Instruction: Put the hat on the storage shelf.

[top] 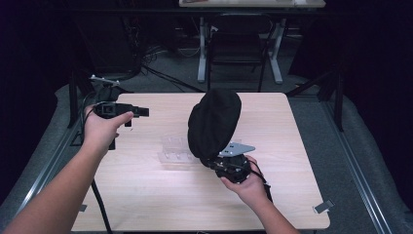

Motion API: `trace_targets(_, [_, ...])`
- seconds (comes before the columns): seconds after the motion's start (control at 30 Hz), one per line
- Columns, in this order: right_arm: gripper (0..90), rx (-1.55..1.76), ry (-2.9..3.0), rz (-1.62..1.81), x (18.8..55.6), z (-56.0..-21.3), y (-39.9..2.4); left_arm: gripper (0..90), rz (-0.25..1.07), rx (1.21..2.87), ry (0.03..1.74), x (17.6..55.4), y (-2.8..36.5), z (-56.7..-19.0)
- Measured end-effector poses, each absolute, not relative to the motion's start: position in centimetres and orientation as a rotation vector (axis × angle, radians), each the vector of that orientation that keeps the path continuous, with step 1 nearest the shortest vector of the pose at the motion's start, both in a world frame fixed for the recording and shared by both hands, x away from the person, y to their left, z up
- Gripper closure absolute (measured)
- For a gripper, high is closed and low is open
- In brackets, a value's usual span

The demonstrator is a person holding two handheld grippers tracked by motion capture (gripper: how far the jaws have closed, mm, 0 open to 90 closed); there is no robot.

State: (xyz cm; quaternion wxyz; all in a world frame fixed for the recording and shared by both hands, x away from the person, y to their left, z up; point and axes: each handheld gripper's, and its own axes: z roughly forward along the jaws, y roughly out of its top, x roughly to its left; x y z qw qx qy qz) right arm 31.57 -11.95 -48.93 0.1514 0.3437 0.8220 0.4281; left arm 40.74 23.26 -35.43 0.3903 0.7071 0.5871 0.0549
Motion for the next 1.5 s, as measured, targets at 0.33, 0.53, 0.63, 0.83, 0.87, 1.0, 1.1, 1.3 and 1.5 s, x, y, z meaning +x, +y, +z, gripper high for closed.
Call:
trace_targets(0.33, [60.5,0.97,2.36,1.219,31.0,-48.9,-12.6,46.8,0.341,1.918,1.535,40.3,23.8,-36.9])
trace_targets(0.53, [54.4,0.97,2.348,1.22,30.4,-49.0,-13.2,46.4,0.364,1.928,1.549,40.0,24.5,-37.8])
trace_targets(0.63, [51.7,0.973,2.346,1.188,29.9,-49.5,-13.9,46.6,0.369,1.932,1.55,39.7,25.1,-38.5])
trace_targets(0.83, [50.8,1.008,2.336,1.133,29.2,-50.7,-15.4,47.0,0.363,1.923,1.552,38.8,26.0,-39.9])
trace_targets(0.87, [50.8,1.008,2.336,1.133,29.2,-50.7,-15.4,47.0,0.363,1.923,1.552,38.8,26.0,-39.9])
trace_targets(1.0, [49.9,1.038,2.321,1.124,28.8,-51.4,-16.6,47.5,0.349,1.919,1.557,38.1,26.6,-41.3])
trace_targets(1.1, [49.3,1.06,2.309,1.113,28.4,-51.7,-17.6,48.0,0.339,1.903,1.548,37.3,26.9,-42.6])
trace_targets(1.3, [48.7,1.086,2.284,1.115,28.1,-51.7,-18.8,48.2,0.34,1.889,1.532,36.3,27.2,-44.1])
trace_targets(1.5, [48.4,1.125,2.24,1.142,28.2,-51.9,-19.6,48.4,0.333,1.867,1.524,34.9,27.5,-47.1])
